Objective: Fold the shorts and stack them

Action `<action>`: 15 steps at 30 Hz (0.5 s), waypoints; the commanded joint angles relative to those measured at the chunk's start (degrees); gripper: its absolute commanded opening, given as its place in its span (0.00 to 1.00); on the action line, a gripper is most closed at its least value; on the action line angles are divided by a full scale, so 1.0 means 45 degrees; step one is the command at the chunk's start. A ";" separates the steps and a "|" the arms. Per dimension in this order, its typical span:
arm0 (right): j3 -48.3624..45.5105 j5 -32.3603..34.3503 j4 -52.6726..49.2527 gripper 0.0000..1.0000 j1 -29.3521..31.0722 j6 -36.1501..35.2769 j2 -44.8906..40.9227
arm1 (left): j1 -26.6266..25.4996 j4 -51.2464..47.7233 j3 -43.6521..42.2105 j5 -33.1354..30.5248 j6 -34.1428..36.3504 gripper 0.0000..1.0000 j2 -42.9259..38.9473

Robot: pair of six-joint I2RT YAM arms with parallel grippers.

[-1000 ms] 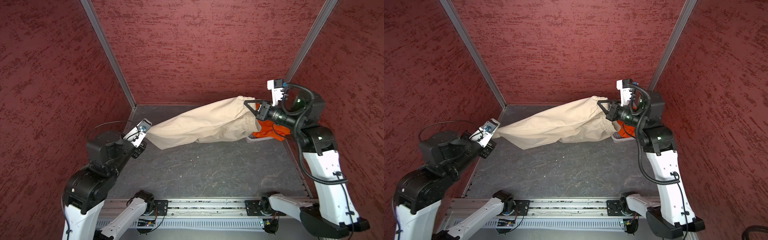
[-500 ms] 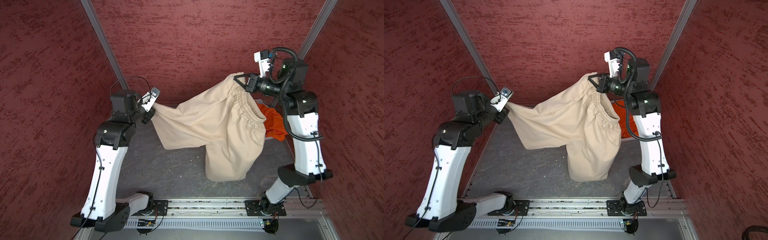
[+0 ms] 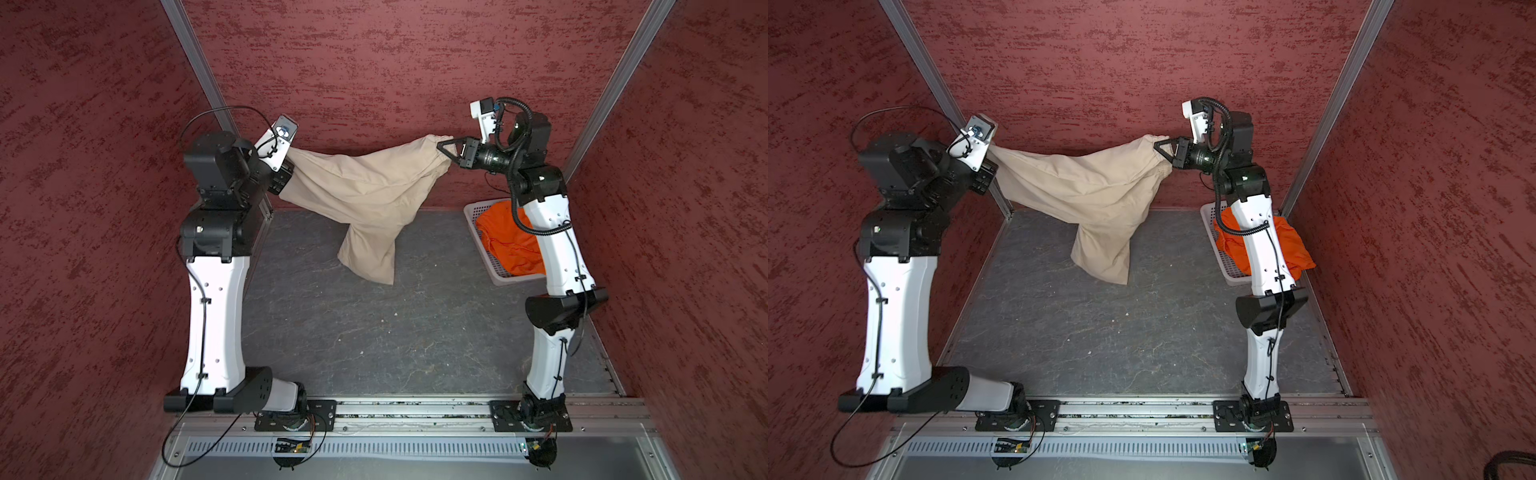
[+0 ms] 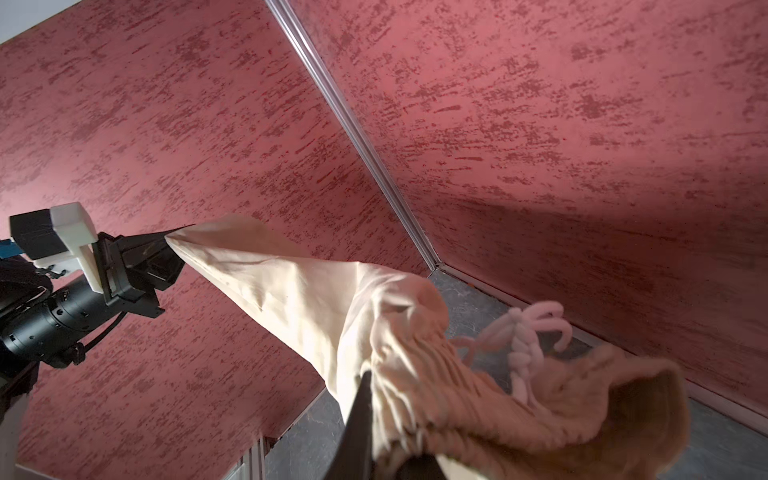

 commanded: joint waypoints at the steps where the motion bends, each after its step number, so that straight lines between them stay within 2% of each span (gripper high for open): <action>1: -0.3778 -0.0574 0.2007 0.00 -0.0200 -0.0929 -0.2001 | -0.0066 0.0866 -0.2780 0.0709 0.1514 0.00 -0.1988; 5: -0.9356 -0.0763 0.4230 0.00 -0.0441 -0.0240 -0.3291 | -0.0390 0.0745 -0.7347 0.0793 0.2440 0.00 -0.4337; 9: -1.4018 -0.0479 0.6392 0.00 -0.0664 0.1028 -0.3888 | -0.1481 0.0158 -1.1552 -0.0418 0.3600 0.00 -0.5661; 12: -1.6725 -0.0607 0.7640 0.00 -0.0645 0.2149 -0.3932 | -0.2091 -0.0268 -1.3941 -0.1094 0.4402 0.00 -0.6056; 15: -1.8638 -0.0403 0.8008 0.00 -0.0625 0.2678 -0.4227 | -0.2589 -0.1076 -1.5165 -0.1296 0.4877 0.00 -0.6201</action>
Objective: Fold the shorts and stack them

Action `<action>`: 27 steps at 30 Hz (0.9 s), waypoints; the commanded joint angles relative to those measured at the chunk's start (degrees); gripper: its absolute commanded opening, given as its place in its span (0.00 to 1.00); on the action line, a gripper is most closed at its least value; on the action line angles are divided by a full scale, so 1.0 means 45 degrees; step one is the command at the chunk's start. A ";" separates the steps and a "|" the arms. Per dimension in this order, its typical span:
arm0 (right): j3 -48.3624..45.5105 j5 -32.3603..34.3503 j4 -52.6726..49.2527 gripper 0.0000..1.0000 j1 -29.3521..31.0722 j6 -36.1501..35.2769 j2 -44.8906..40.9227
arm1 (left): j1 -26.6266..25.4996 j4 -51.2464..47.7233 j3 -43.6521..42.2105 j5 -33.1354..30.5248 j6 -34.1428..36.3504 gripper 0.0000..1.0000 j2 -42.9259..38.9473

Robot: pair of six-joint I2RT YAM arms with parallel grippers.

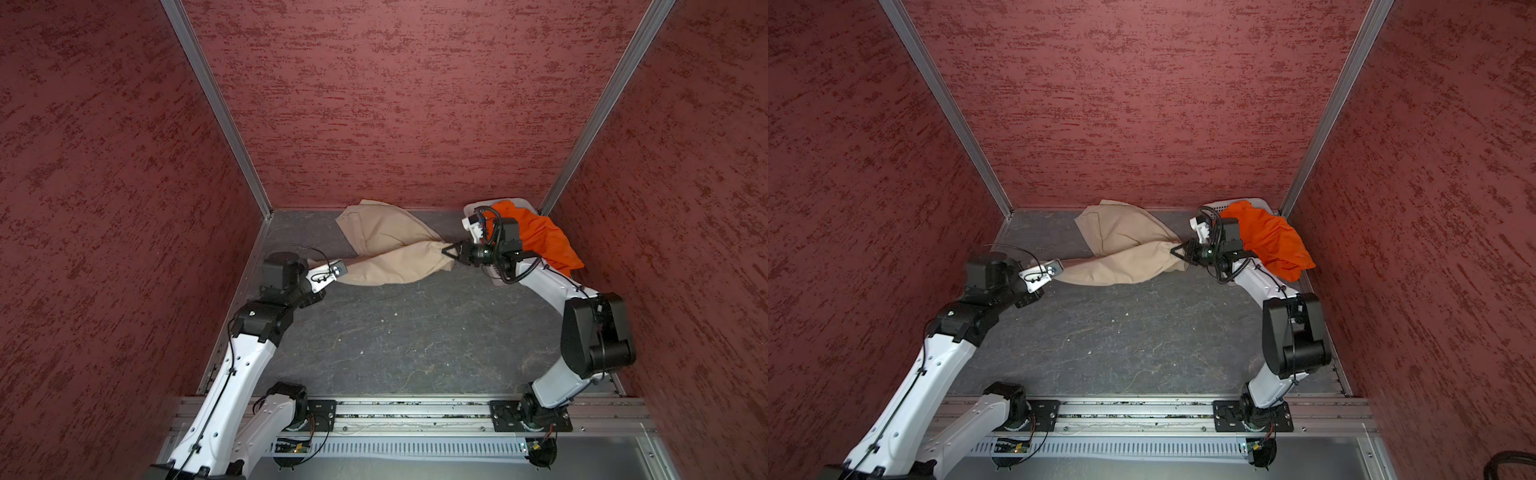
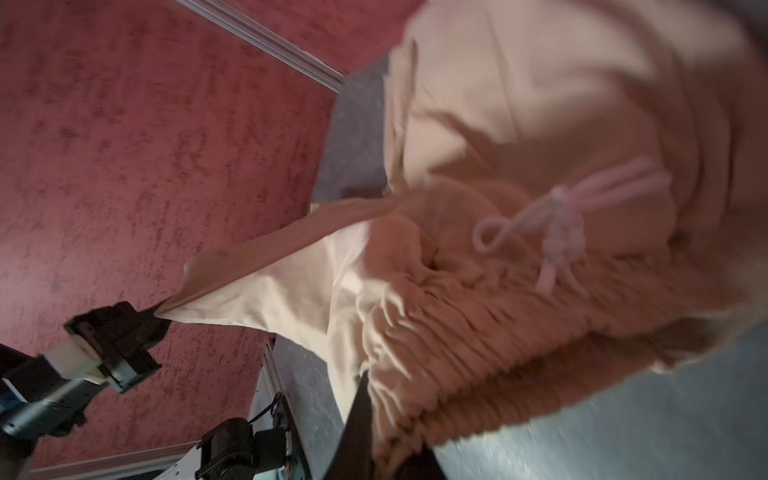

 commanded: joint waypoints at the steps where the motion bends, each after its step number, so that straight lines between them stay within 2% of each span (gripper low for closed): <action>1: -0.1174 -0.0026 0.1986 0.00 0.0057 0.1069 -0.1031 | -0.0479 -0.1043 -0.0611 -0.0698 0.1104 0.00 -0.0533; 5: -0.2512 0.0496 0.0785 0.00 0.0077 0.1001 -0.1775 | -0.1316 -0.2866 -0.1363 -0.0940 0.1376 0.00 -0.0631; 8: -0.3182 0.0956 -0.0464 0.00 0.0086 0.0872 -0.2184 | -0.1631 -0.3894 -0.2352 -0.1512 0.1742 0.04 -0.0776; 11: -0.3906 0.1418 -0.1396 0.00 0.0096 0.0810 -0.2753 | -0.1830 -0.4800 -0.2749 -0.0909 0.1257 0.09 -0.0921; 12: -0.4073 0.1460 -0.1610 0.00 0.0097 0.0829 -0.2965 | -0.1903 -0.5052 -0.2779 -0.0613 0.1088 0.14 -0.0925; 13: -0.4246 0.1552 -0.1887 0.03 0.0116 0.0826 -0.3111 | -0.2103 -0.5367 -0.2750 -0.0376 0.0809 0.24 -0.0925; 14: -0.4313 0.1677 -0.2281 0.12 0.0116 0.0721 -0.3268 | -0.2262 -0.5594 -0.2679 -0.0224 0.0563 0.39 -0.0886; 16: -0.4205 0.2313 -0.3334 0.28 0.0106 0.0394 -0.3732 | -0.2624 -0.6076 -0.2333 -0.0049 0.0000 0.59 -0.0867; 17: -0.3973 0.2818 -0.3992 0.34 0.0106 0.0155 -0.4064 | -0.2774 -0.6271 -0.2079 -0.0086 -0.0376 0.64 -0.0851; 19: -0.3289 0.4050 -0.5183 0.40 0.0116 -0.0300 -0.4738 | -0.2887 -0.6643 -0.1591 -0.0185 -0.0981 0.70 -0.0985; 23: -0.1729 0.6071 -0.6997 0.43 0.0277 -0.0890 -0.5847 | -0.2607 -0.6037 -0.0689 -0.0099 -0.2474 0.75 -0.1464; 27: -0.0854 0.7067 -0.6763 0.39 0.1831 -0.1031 -0.6060 | -0.2002 -0.3503 -0.0045 0.0012 -0.4999 0.74 -0.1199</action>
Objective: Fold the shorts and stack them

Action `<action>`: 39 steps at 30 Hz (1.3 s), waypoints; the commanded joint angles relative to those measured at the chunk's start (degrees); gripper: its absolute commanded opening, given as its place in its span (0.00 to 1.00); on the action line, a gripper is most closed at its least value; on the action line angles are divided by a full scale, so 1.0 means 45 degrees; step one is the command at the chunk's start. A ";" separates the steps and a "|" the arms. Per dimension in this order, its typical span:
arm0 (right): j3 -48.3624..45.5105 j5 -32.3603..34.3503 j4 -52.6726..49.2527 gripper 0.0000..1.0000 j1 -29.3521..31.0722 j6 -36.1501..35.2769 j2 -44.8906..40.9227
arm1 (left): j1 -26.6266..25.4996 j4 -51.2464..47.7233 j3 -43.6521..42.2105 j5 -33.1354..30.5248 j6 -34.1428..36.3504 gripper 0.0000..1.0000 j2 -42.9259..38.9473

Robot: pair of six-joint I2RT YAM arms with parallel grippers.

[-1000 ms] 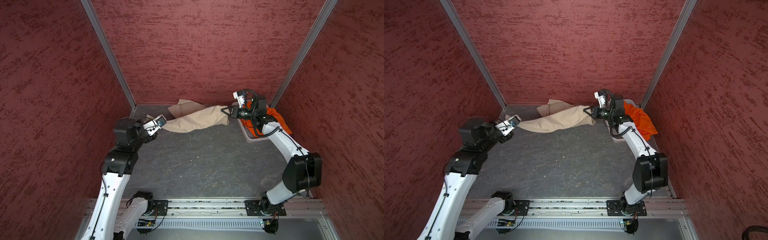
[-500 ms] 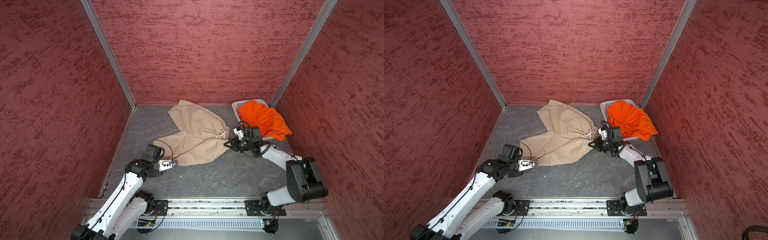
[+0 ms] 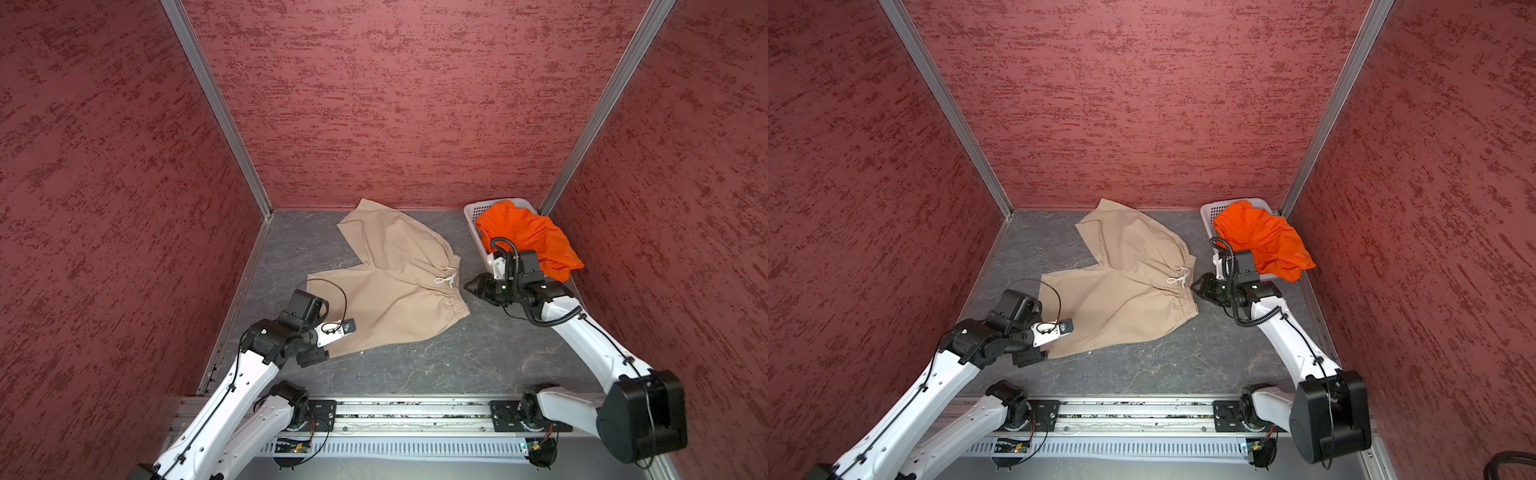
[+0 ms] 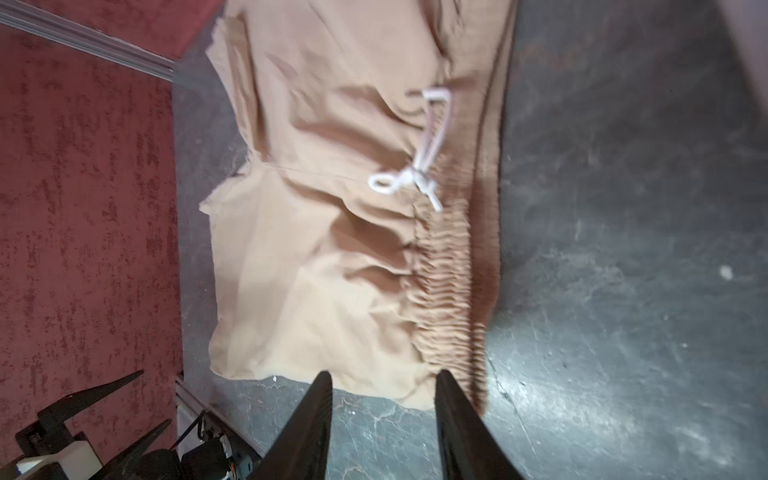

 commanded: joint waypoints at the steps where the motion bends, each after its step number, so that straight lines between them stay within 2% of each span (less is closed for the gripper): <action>1: 0.0410 0.1445 -0.0282 0.38 0.1488 -0.0296 0.0147 | 0.0444 0.2248 0.0783 0.0596 -0.3101 0.72 0.0553; 4: 0.0381 0.1307 0.1101 0.32 0.2878 0.0086 0.1222 | 0.0532 0.3479 0.1801 0.1155 -0.5280 0.67 0.1825; 9: 0.0272 0.1579 0.2999 0.28 0.4474 0.0355 0.3368 | 0.0736 0.4716 0.3106 0.1312 -1.0416 0.57 0.4614; 15: -0.0590 0.1581 0.4542 0.21 0.4979 0.0708 0.5060 | 0.1411 0.6893 0.2192 0.1178 -1.5365 0.43 0.7523; 19: -0.1280 0.1963 0.4613 0.14 0.4979 0.0613 0.5698 | 0.1944 0.8254 0.1613 0.1250 -1.7478 0.36 0.9362; 23: -0.2366 0.1932 0.4380 0.10 0.4999 0.0614 0.5564 | 0.2637 0.8940 0.1267 0.1181 -1.8563 0.32 1.0621; 28: -0.4574 0.2404 0.3243 0.09 0.4999 0.0821 0.4139 | 0.3209 0.9787 0.0609 0.1281 -1.9155 0.32 1.1126; 31: -0.5194 0.3057 0.2016 0.12 0.4917 0.0880 0.2886 | 0.3437 1.0005 0.0486 0.1849 -1.9228 0.35 1.1045; 35: -0.3968 0.3115 0.1080 0.29 0.4858 0.0986 0.1409 | 0.3490 0.9948 0.0258 0.2049 -1.9381 0.45 0.9442; 39: -0.1968 0.2607 0.1758 0.34 0.4862 0.0723 0.0832 | 0.4189 0.9374 0.0075 0.2117 -1.9298 0.47 0.7875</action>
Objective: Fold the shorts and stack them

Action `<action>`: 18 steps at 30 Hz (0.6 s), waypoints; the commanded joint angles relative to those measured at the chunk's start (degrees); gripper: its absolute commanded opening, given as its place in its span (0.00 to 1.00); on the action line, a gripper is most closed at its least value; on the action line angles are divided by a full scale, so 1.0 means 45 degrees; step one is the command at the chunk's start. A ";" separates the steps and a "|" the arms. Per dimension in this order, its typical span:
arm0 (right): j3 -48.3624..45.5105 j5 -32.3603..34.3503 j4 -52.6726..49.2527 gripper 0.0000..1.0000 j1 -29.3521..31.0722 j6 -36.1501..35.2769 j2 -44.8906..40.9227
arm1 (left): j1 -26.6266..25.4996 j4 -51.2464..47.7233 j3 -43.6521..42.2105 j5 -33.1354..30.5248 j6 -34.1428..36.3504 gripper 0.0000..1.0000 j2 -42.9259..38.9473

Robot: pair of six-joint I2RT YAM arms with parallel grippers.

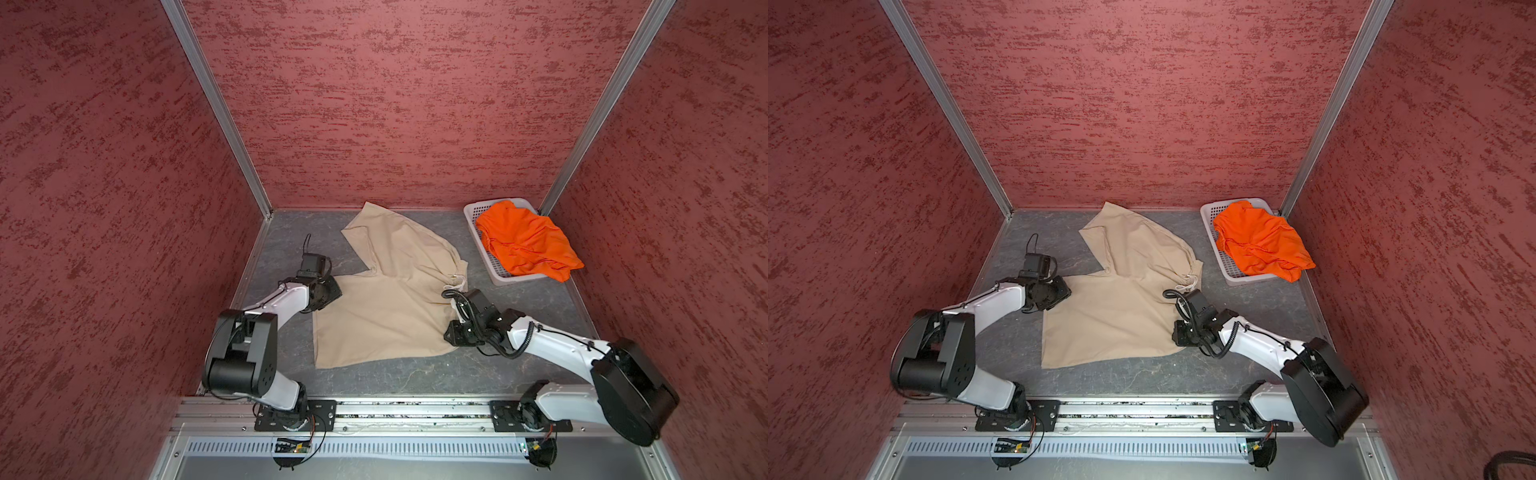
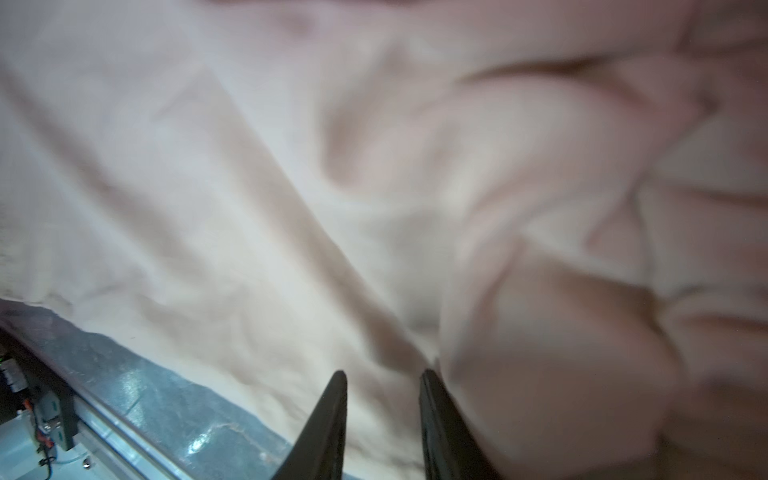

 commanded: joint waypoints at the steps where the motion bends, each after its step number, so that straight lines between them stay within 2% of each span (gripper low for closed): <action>1: 0.1766 0.0067 0.0422 0.33 -0.0049 -0.0118 -0.0299 | 0.0701 -0.0244 -0.0003 0.0332 -0.0087 0.47 -0.1098; 6: 0.2963 -0.0716 0.2394 0.31 0.0028 -0.0190 0.1817 | 0.1092 -0.0166 -0.0248 0.0389 -0.0099 0.47 -0.1603; 11: 0.2966 -0.1232 0.3952 0.29 0.0249 0.0036 0.3790 | 0.1320 0.0626 -0.0433 0.0870 -0.0304 0.46 -0.0540; 18: 0.1361 -0.0878 0.4250 0.27 0.0244 0.0307 0.4186 | 0.1450 0.1590 -0.0336 0.0837 -0.0602 0.42 0.1285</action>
